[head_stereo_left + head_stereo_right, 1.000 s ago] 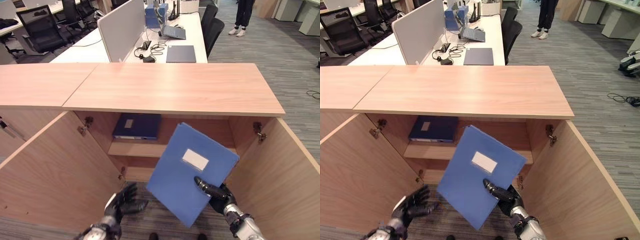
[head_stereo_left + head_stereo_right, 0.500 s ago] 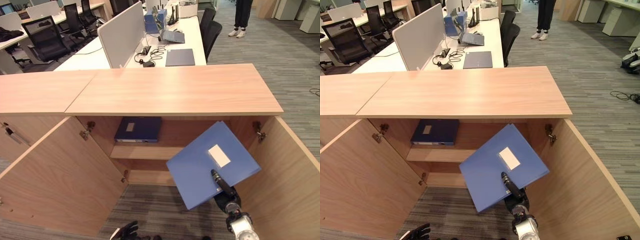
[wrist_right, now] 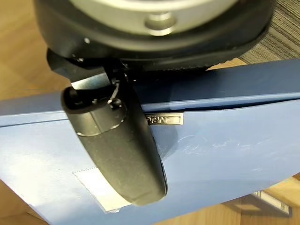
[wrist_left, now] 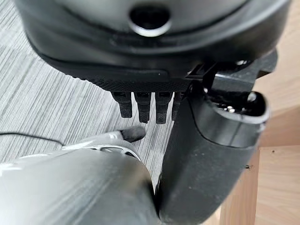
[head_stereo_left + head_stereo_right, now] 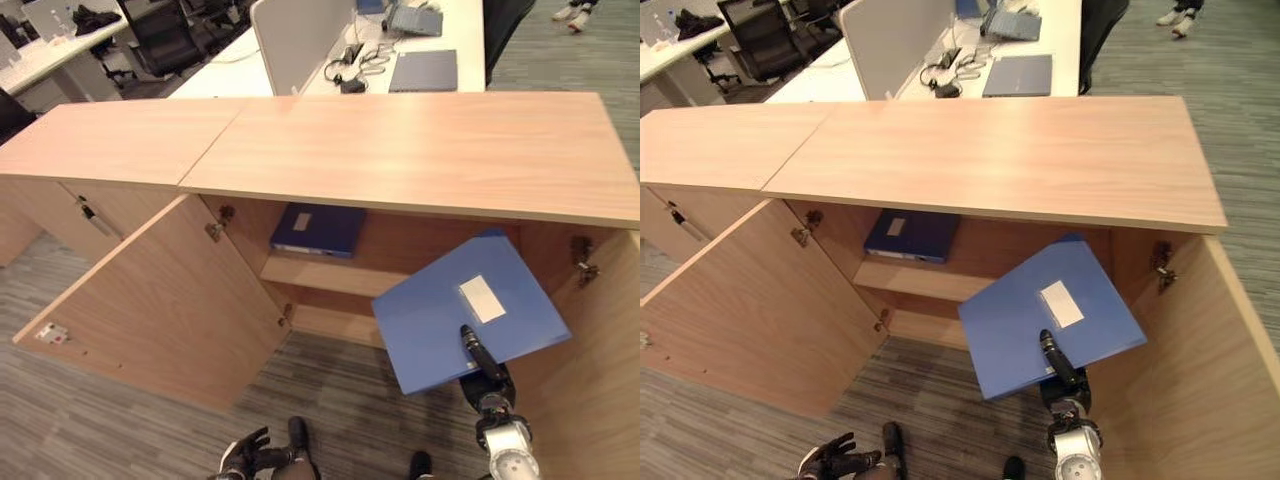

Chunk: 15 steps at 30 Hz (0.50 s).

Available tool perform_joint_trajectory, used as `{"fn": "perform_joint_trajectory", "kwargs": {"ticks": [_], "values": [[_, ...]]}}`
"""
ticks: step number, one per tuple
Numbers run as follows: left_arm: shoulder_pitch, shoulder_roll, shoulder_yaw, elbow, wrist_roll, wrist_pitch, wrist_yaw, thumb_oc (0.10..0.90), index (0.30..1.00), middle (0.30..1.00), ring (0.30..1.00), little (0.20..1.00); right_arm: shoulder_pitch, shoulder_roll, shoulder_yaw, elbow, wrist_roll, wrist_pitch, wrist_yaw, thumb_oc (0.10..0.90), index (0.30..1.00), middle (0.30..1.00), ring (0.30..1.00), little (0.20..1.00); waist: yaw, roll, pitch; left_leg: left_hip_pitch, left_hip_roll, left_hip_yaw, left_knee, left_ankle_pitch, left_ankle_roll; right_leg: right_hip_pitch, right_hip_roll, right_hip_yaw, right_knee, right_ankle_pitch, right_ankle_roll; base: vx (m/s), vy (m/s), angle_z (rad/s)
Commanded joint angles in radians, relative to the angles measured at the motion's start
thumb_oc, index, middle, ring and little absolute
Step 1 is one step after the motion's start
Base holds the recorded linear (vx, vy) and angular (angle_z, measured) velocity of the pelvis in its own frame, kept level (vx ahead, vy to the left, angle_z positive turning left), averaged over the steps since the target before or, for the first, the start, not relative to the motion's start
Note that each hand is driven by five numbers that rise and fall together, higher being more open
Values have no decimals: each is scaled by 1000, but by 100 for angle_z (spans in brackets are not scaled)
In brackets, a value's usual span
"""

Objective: Put the empty folder in the office cabinet

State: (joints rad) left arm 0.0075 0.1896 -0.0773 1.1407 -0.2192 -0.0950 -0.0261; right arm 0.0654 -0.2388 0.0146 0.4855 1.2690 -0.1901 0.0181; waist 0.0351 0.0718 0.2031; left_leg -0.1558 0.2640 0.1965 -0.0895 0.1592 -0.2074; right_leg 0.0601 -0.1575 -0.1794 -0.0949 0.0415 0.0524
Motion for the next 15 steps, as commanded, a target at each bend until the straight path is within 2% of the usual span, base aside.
{"fn": "perform_joint_trajectory", "kwargs": {"ticks": [1,5,6,8,12,14,15], "values": [[94,59,-10,-3,105,6,18,800,900,900,900,900,-115,7,-8,-126,2,-38,67,400,300,300,300,300,26,-21,-8,-63,52,23,21,49,-4,200,-31,68,16,-236,107,357,160,-29],[114,61,-33,17,172,13,16,800,900,900,900,900,-126,0,1,-111,-21,-20,72,400,300,300,300,300,45,-21,-26,-60,46,19,29,76,-11,230,-60,104,17,-254,122,342,209,-77],[111,75,-61,-17,199,13,-2,800,900,900,900,900,-125,3,11,-107,-32,-7,74,400,300,300,300,300,51,-30,-33,-64,35,43,52,89,-2,231,-102,109,35,-249,143,314,233,-36],[109,90,-83,-30,226,13,-21,800,900,900,900,900,-134,6,15,-101,-49,0,81,400,300,300,300,300,59,-45,-43,-82,8,54,85,67,18,208,-143,120,61,-238,164,324,263,-26],[79,124,-113,-59,253,10,-23,800,900,900,900,900,-156,18,32,-85,-62,7,86,400,300,300,300,300,58,-73,-42,-99,-57,76,133,-10,78,101,-190,163,187,-156,196,174,198,-26],[64,130,-114,-74,235,14,-19,800,900,900,900,900,-161,24,37,-81,-59,8,87,400,300,300,300,300,44,-71,-24,-79,-91,81,132,-42,105,19,-189,192,310,-86,195,107,211,-26],[56,134,-110,-81,222,11,-16,800,900,900,900,900,-178,30,44,-72,-57,6,89,400,300,300,300,300,44,-58,-9,-67,-93,94,126,-58,122,-41,-189,188,383,-37,189,66,242,-37]]}}
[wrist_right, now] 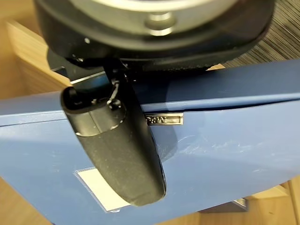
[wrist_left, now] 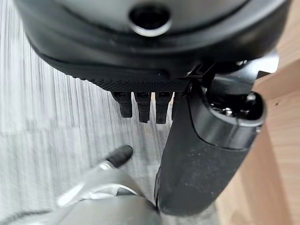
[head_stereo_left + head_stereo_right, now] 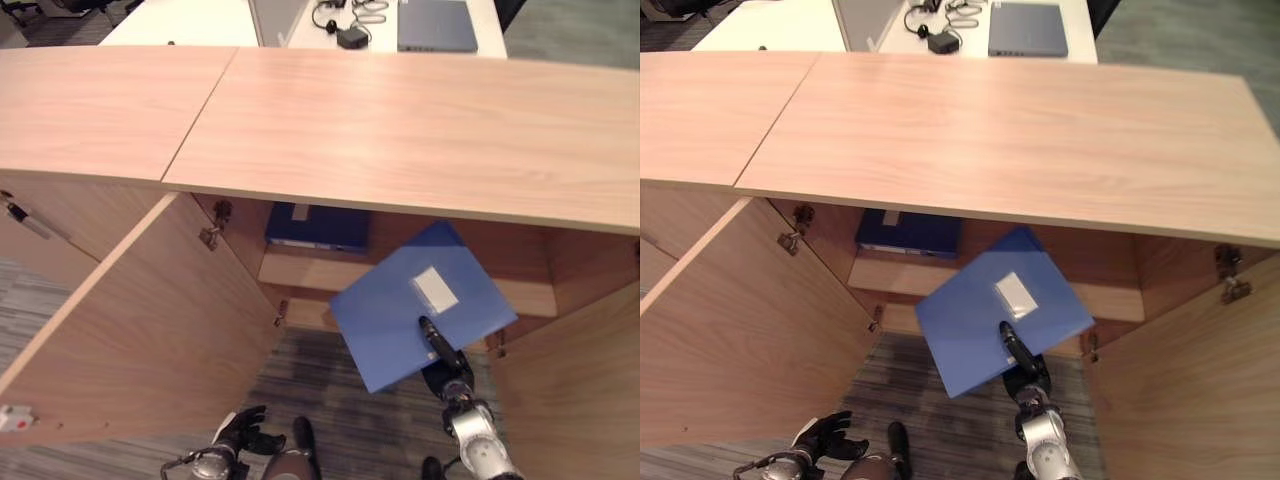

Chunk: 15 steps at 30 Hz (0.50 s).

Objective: Put the empty folder in the office cabinet

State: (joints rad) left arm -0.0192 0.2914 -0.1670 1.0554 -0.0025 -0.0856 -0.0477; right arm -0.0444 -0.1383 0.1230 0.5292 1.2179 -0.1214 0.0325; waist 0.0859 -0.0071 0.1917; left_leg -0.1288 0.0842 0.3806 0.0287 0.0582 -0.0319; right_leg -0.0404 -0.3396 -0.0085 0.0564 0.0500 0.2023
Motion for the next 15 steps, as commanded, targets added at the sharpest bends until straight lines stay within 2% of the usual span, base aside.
{"fn": "perform_joint_trajectory", "kwargs": {"ticks": [1,3,5,6,7,8,10,12,13,14,15], "values": [[82,33,-19,-4,-7,3,9,800,900,900,900,900,-79,-63,-55,-110,-4,-61,73,400,300,300,300,300,-9,37,14,-78,85,-79,2,28,-36,16,-11,-16,297,-23,29,60,239,-33],[76,37,-18,-9,-29,5,25,800,900,900,900,900,-87,-49,-29,-104,-5,-63,70,400,300,300,300,300,-16,50,32,-41,69,-60,-10,7,-18,-32,-3,-64,376,-32,26,128,216,-23],[67,37,-13,-12,-42,6,36,800,900,900,900,900,-88,-50,-27,-99,-3,-63,66,400,300,300,300,300,-36,65,48,1,49,-61,-39,6,-13,-93,69,-36,388,-82,18,179,189,-32],[61,37,-15,-12,-42,4,37,800,900,900,900,900,-90,-49,-31,-98,5,-64,67,400,300,300,300,300,-46,78,57,18,49,-63,-56,8,-17,-122,123,-30,363,-141,2,224,125,-15],[60,38,-21,-15,-36,1,35,800,900,900,900,900,-89,-49,-36,-99,11,-66,66,400,300,300,300,300,-57,76,63,39,33,-67,-69,0,-16,-129,146,-27,321,-169,-5,227,64,-11],[59,42,-30,-18,-18,-2,32,800,900,900,900,900,-92,-53,-37,-103,18,-77,66,400,300,300,300,300,-64,79,69,58,25,-65,-82,-7,-20,-141,166,-30,250,-161,-15,204,9,12],[54,46,-41,-19,11,-5,31,800,900,900,900,900,-102,-55,-42,-102,19,-88,62,400,300,300,300,300,-76,80,76,94,8,-70,-97,-31,-25,-176,169,-48,122,-119,-17,206,-44,-5],[42,47,-51,-24,32,-8,28,800,900,900,900,900,-116,-56,-49,-99,18,-94,59,400,300,300,300,300,-93,79,83,126,0,-71,-106,-55,-35,-227,151,-82,33,-50,-5,176,-78,-7],[42,47,-51,-24,32,-8,28,800,900,900,900,900,-117,-56,-50,-98,18,-94,59,400,300,300,300,300,-94,81,83,126,1,-72,-105,-57,-35,-223,152,-85,27,-47,-4,227,-136,14],[32,44,-56,-26,51,-12,19,800,900,900,900,900,-119,-52,-61,-87,14,-96,58,400,300,300,300,300,-115,84,83,158,2,-77,-112,-72,-46,-270,133,-101,-29,1,11,263,-141,16],[32,43,-61,-31,61,-18,11,800,900,900,900,900,-114,-53,-66,-85,10,-94,60,400,300,300,300,300,-124,86,81,175,2,-81,-112,-84,-51,-276,126,-106,-47,17,16,258,-143,13]]}}
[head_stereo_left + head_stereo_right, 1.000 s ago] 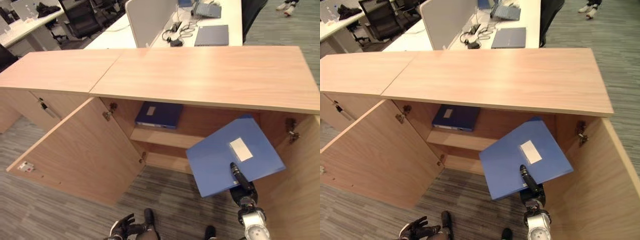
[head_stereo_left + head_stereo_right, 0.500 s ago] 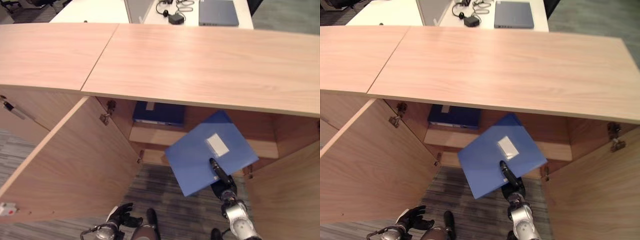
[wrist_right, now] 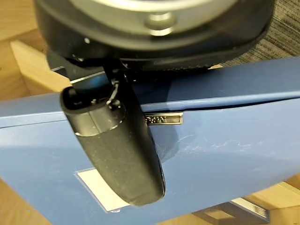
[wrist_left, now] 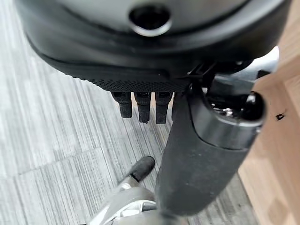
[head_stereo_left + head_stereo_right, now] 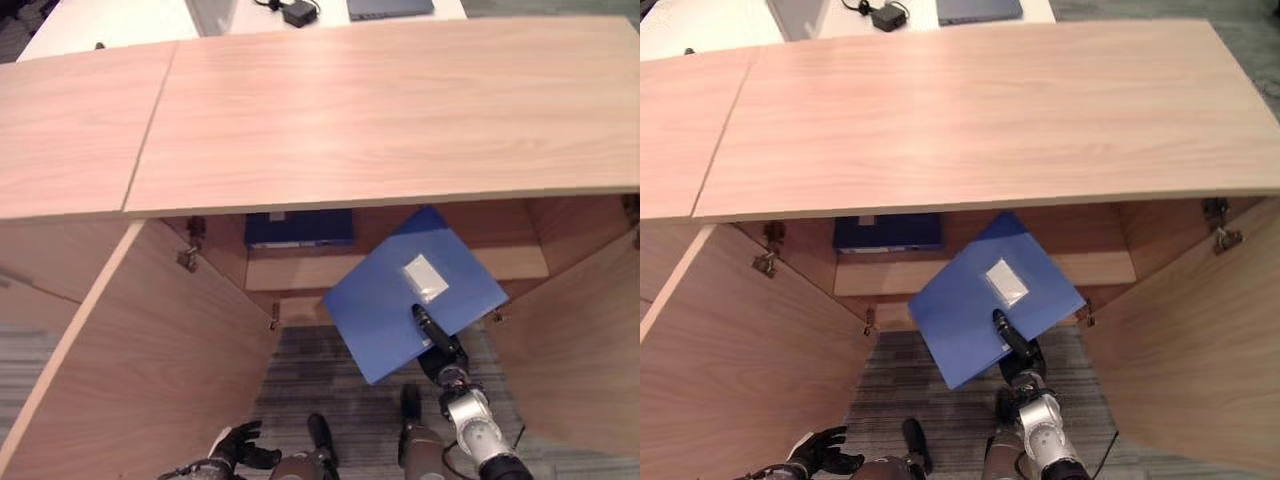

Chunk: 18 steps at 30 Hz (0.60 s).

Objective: Put the empty folder in the office cabinet

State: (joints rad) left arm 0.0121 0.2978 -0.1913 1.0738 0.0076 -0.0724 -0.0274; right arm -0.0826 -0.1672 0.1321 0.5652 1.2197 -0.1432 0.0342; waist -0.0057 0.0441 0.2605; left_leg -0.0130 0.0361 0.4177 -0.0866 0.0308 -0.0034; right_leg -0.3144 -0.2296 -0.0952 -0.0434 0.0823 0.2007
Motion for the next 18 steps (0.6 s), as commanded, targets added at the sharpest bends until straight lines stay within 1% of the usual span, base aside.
{"fn": "perform_joint_trajectory", "kwargs": {"ticks": [1,2,3,4,6,7,9,11,12,14,15,16,17,18], "values": [[1,36,-37,-50,51,-31,-9,800,900,900,900,900,-76,-24,-75,-121,8,-72,58,400,300,300,300,300,-33,35,13,60,50,-118,3,-57,-79,-1,16,-20,52,-15,18,258,-124,29],[52,74,-22,-28,76,-76,-61,800,900,900,900,900,-66,-44,-108,-119,3,-80,68,400,300,300,300,300,-34,41,8,91,37,-132,6,-78,-80,14,1,-19,42,-2,21,236,-128,36],[78,102,-3,29,100,-68,-80,800,900,900,900,900,-52,-43,-134,-127,3,-83,71,400,300,300,300,300,-33,39,-2,105,22,-138,8,-82,-83,30,-8,-23,33,23,17,315,-156,29],[87,108,0,43,106,-77,-86,800,900,900,900,900,-40,-43,-147,-138,15,-79,79,400,300,300,300,300,-32,45,-14,114,18,-144,10,-88,-87,39,-12,-29,31,30,15,241,-140,6],[106,115,0,54,110,-75,-111,800,900,900,900,900,-21,-58,-157,-149,35,-76,94,400,300,300,300,300,-32,63,-29,125,35,-160,27,-95,-100,61,-10,-42,41,27,4,226,-203,-6],[115,119,1,59,111,-77,-121,800,900,900,900,900,-13,-68,-164,-146,40,-79,99,400,300,300,300,300,-31,78,-30,131,52,-170,44,-101,-113,79,-2,-47,48,13,-2,156,-224,10],[120,115,-2,57,110,-78,-126,800,900,900,900,900,-11,-71,-172,-147,36,-77,96,400,300,300,300,300,-35,80,-35,123,57,-179,58,-96,-117,83,-3,-54,48,10,-8,108,-175,25],[135,103,-19,59,117,-77,-146,800,900,900,900,900,7,-85,-201,-155,40,-79,99,400,300,300,300,300,-36,99,-55,116,89,-204,106,-63,-148,135,19,-78,39,-27,-35,170,-223,31],[135,103,-19,59,117,-77,-146,800,900,900,900,900,7,-85,-201,-155,40,-79,99,400,300,300,300,300,-37,99,-55,116,90,-205,107,-63,-148,136,19,-80,38,-27,-35,196,-232,32],[143,89,-29,57,109,-72,-158,800,900,900,900,900,18,-101,-227,-159,37,-84,97,400,300,300,300,300,-38,109,-67,106,122,-236,171,5,-179,197,43,-104,27,-70,-65,231,-257,37],[148,80,-31,55,103,-67,-162,800,900,900,900,900,18,-105,-236,-164,35,-85,93,400,300,300,300,300,-39,111,-68,101,133,-255,206,34,-188,217,53,-108,27,-87,-76,278,-241,45],[152,62,-45,52,104,-60,-163,800,900,900,900,900,20,-105,-248,-167,39,-89,87,400,300,300,300,300,-38,106,-69,80,138,-283,287,86,-196,250,59,-105,26,-113,-96,197,-159,40],[152,62,-45,52,104,-60,-162,800,900,900,900,900,20,-105,-248,-167,39,-89,87,400,300,300,300,300,-40,106,-68,78,139,-287,292,85,-197,252,59,-108,26,-114,-98,191,-146,36],[150,57,-54,51,105,-56,-158,800,900,900,900,900,17,-107,-252,-170,41,-94,79,400,300,300,300,300,-35,98,-62,45,141,-311,350,125,-202,269,53,-108,27,-126,-108,115,-102,30]]}}
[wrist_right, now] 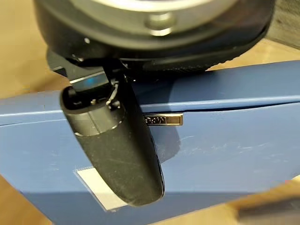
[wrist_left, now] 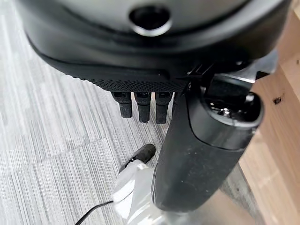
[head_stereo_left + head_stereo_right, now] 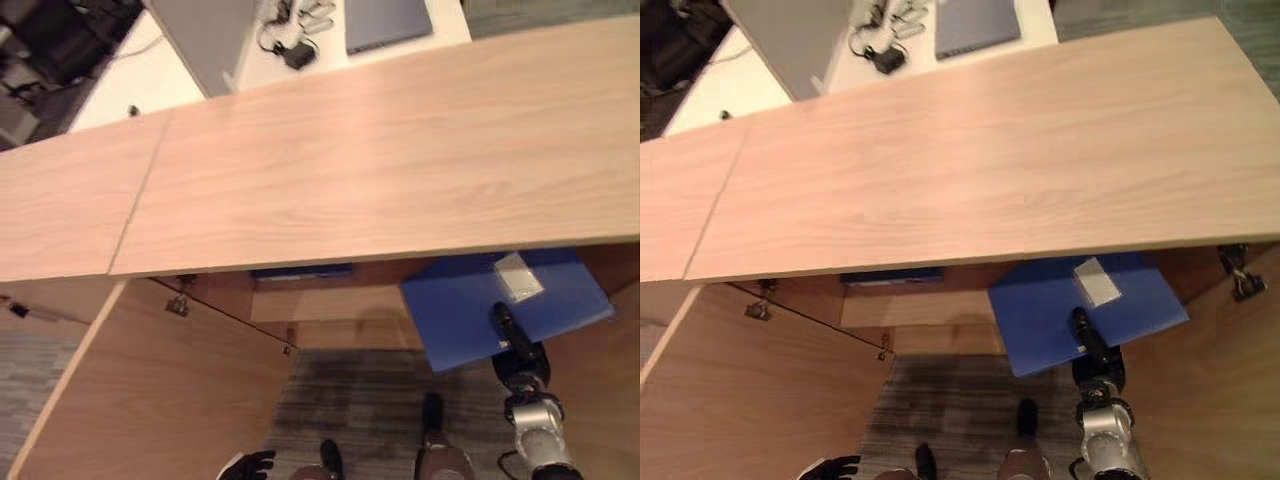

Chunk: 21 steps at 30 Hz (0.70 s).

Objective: Put the empty folder in the office cabinet

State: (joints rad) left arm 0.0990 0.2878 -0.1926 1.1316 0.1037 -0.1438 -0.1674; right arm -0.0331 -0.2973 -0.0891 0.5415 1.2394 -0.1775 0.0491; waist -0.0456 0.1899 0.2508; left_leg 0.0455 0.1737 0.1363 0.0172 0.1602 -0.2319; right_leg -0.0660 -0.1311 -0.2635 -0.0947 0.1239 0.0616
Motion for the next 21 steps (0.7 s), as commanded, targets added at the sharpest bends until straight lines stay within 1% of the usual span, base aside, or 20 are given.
{"fn": "perform_joint_trajectory", "kwargs": {"ticks": [1,2,3,4,5,6,7,8,9,10,11,12,13,15,16,17,18,20,21], "values": [[62,59,-61,-5,12,20,-18,800,900,900,900,900,-40,24,-31,-148,23,-61,58,400,300,300,300,300,4,-56,-53,-28,4,-31,281,13,29,35,-49,64,79,-174,23,189,-182,26],[65,53,-69,-5,19,25,-16,800,900,900,900,900,-50,23,-33,-153,24,-66,52,400,300,300,300,300,8,-69,-51,-46,-5,-43,336,21,33,48,-48,71,77,-186,10,170,-189,7],[66,50,-77,-7,24,27,-13,800,900,900,900,900,-58,24,-35,-158,25,-71,45,400,300,300,300,300,13,-79,-50,-69,-10,-42,380,13,36,61,-52,68,76,-194,6,186,-187,-1],[65,46,-87,-7,28,29,-11,800,900,900,900,900,-71,21,-33,-159,24,-78,31,400,300,300,300,300,22,-88,-48,-98,-11,-34,391,-9,46,77,-59,71,77,-204,7,170,-115,4],[65,41,-93,-7,29,31,-12,800,900,900,900,900,-82,18,-35,-163,25,-86,26,400,300,300,300,300,28,-90,-49,-118,-10,-26,382,-24,49,91,-60,74,72,-211,11,202,-47,4],[67,36,-98,-6,34,31,-14,800,900,900,900,900,-97,15,-34,-168,23,-98,16,400,300,300,300,300,34,-86,-57,-133,-4,-12,329,-51,58,106,-57,69,65,-219,18,252,27,-3],[70,30,-106,-4,40,34,-17,800,900,900,900,900,-115,12,-35,-175,19,-107,4,400,300,300,300,300,47,-83,-67,-127,-8,5,269,-90,69,123,-58,70,55,-224,26,297,99,-11],[75,28,-120,-2,46,33,-22,800,900,900,900,900,-133,7,-31,-184,17,-121,-5,400,300,300,300,300,61,-72,-72,-154,-10,5,184,-95,75,135,-53,67,50,-227,34,335,143,-6],[86,15,-136,-18,66,43,-9,800,900,900,900,900,-138,10,-49,-201,22,-142,-20,400,300,300,300,300,78,-60,-77,-141,-11,14,77,-83,73,148,-53,67,44,-234,44,260,119,-4],[102,33,-143,-5,58,33,-8,800,900,900,900,900,-168,-6,-42,-171,2,-134,-36,400,300,300,300,300,88,-56,-78,-134,-21,-12,42,-77,64,146,-48,77,45,-238,48,249,60,-11],[97,34,-149,14,59,29,-26,800,900,900,900,900,-220,-14,-27,-154,39,-167,-4,400,300,300,300,300,93,-51,-92,-102,-26,-34,-9,-79,70,152,-39,83,46,-241,51,181,11,-15],[94,39,-145,17,68,27,-17,800,900,900,900,900,-249,-7,-21,-142,32,-176,-22,400,300,300,300,300,99,-43,-103,-86,-32,-35,-19,-80,67,157,-35,80,42,-240,51,196,1,-37],[96,42,-145,27,74,30,-14,800,900,900,900,900,-278,-4,-24,-136,22,-181,-38,400,300,300,300,300,106,-43,-110,-73,-39,-45,-29,-84,70,168,-33,86,38,-238,50,171,8,-43],[95,45,-149,31,80,26,-13,800,900,900,900,900,-323,-4,-41,-147,19,-207,-58,400,300,300,300,300,112,-43,-126,-36,-48,-31,-67,-86,74,188,-31,86,28,-239,50,156,25,-42],[95,46,-151,31,83,24,-10,800,900,900,900,900,-342,-9,-46,-152,20,-222,-64,400,300,300,300,300,116,-40,-126,-25,-49,-27,-82,-75,78,188,-29,89,27,-228,49,145,28,-33],[98,47,-151,30,82,25,-6,800,900,900,900,900,-359,-13,-52,-154,22,-233,-74,400,300,300,300,300,120,-42,-134,-10,-52,-27,-93,-86,78,197,-29,88,22,-237,49,91,38,-19],[96,49,-147,29,74,27,1,800,900,900,900,900,-379,-22,-60,-153,21,-245,-83,400,300,300,300,300,123,-39,-133,-6,-54,-26,-96,-79,83,196,-29,86,23,-228,50,150,19,-4],[89,48,-125,34,39,35,14,800,900,900,900,900,-412,-43,-78,-142,26,-263,-99,400,300,300,300,300,126,-40,-138,5,-60,-27,-104,-94,83,202,-33,84,19,-236,54,85,27,28],[84,47,-113,40,16,41,19,800,900,900,900,900,-434,-59,-89,-132,31,-270,-107,400,300,300,300,300,128,-37,-134,4,-61,-27,-104,-88,87,196,-36,79,21,-224,56,63,22,27]]}}
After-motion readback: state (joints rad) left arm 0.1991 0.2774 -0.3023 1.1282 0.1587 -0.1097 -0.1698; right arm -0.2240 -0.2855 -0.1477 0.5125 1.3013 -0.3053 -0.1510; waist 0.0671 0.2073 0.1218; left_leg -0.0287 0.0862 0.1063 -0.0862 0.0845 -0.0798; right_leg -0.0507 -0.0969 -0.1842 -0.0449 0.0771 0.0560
